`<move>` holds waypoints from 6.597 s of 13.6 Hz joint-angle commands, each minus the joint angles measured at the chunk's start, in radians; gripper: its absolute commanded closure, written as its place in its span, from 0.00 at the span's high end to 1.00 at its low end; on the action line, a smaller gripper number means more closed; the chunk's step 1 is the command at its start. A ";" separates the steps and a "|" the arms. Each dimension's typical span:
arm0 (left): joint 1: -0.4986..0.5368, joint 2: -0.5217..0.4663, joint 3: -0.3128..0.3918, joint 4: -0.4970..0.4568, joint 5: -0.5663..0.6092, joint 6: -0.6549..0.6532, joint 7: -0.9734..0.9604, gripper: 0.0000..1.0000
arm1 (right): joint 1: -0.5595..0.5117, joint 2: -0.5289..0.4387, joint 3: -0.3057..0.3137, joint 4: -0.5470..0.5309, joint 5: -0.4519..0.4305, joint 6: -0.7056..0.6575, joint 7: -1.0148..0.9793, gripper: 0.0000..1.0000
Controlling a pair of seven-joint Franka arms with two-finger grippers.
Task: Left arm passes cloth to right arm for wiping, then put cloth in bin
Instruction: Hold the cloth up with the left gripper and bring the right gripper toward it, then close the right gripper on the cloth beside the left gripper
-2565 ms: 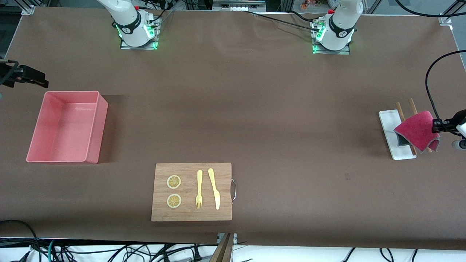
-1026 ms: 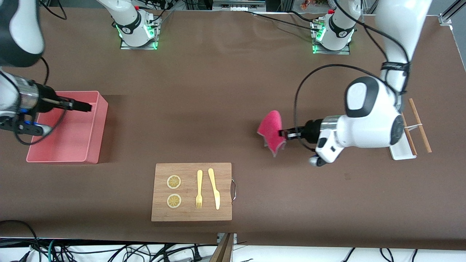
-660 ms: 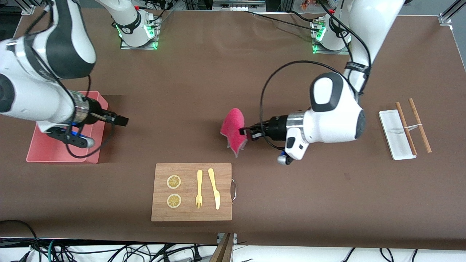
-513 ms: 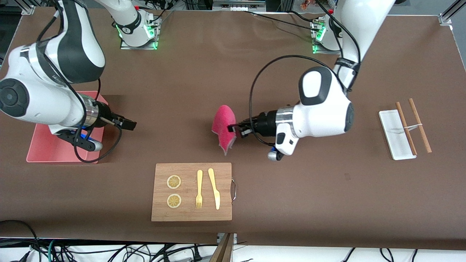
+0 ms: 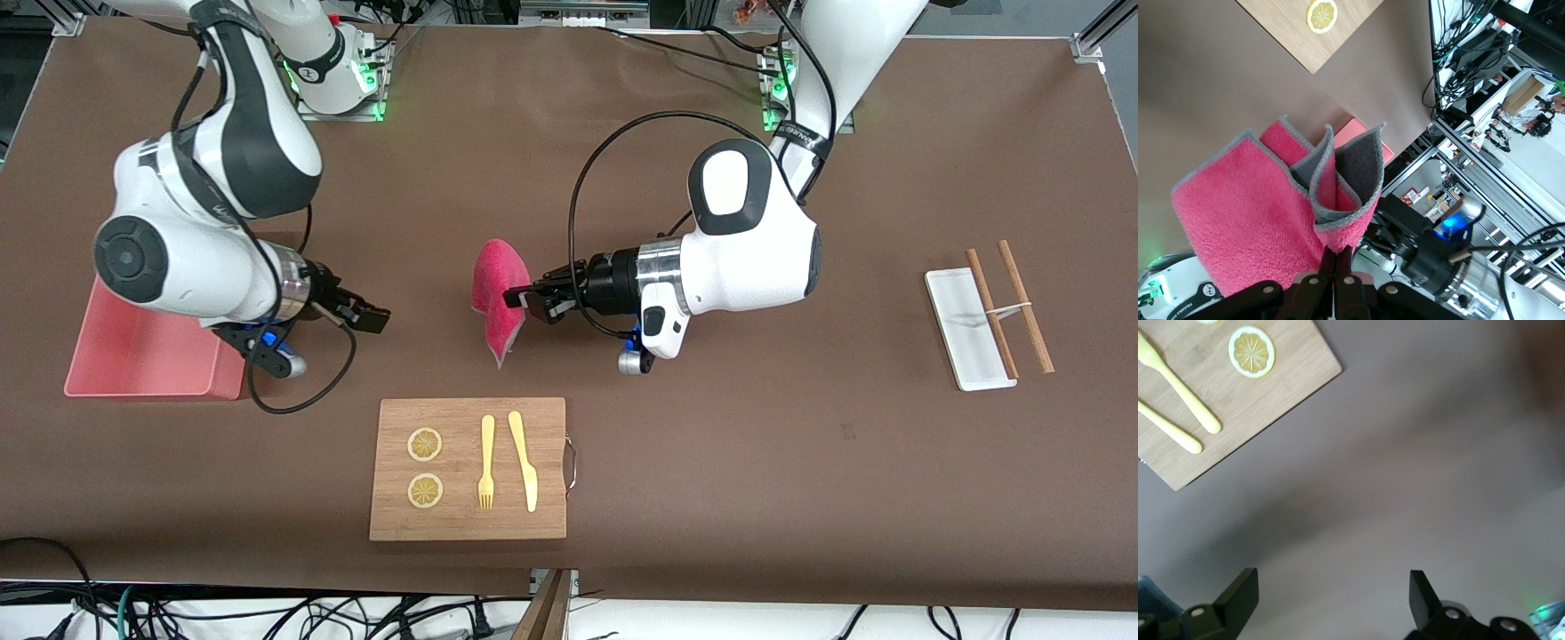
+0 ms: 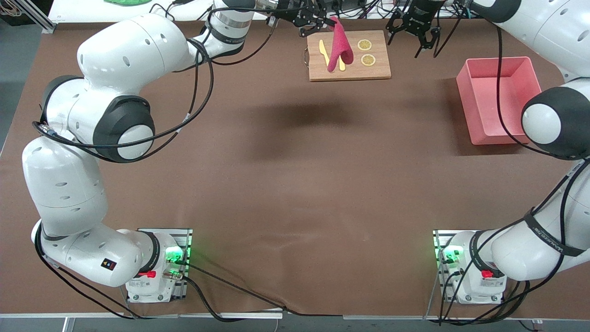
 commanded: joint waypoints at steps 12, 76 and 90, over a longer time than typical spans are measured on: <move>-0.100 0.027 0.012 0.083 -0.092 0.144 -0.068 0.00 | 0.040 0.000 -0.016 -0.046 0.245 -0.001 0.205 1.00; -0.112 0.026 0.014 0.098 -0.094 0.156 -0.091 0.00 | 0.033 0.138 -0.049 0.106 0.417 -0.079 0.010 1.00; -0.107 0.026 0.014 0.095 -0.093 0.155 -0.085 0.00 | -0.043 0.144 -0.051 0.106 0.665 -0.171 0.102 0.00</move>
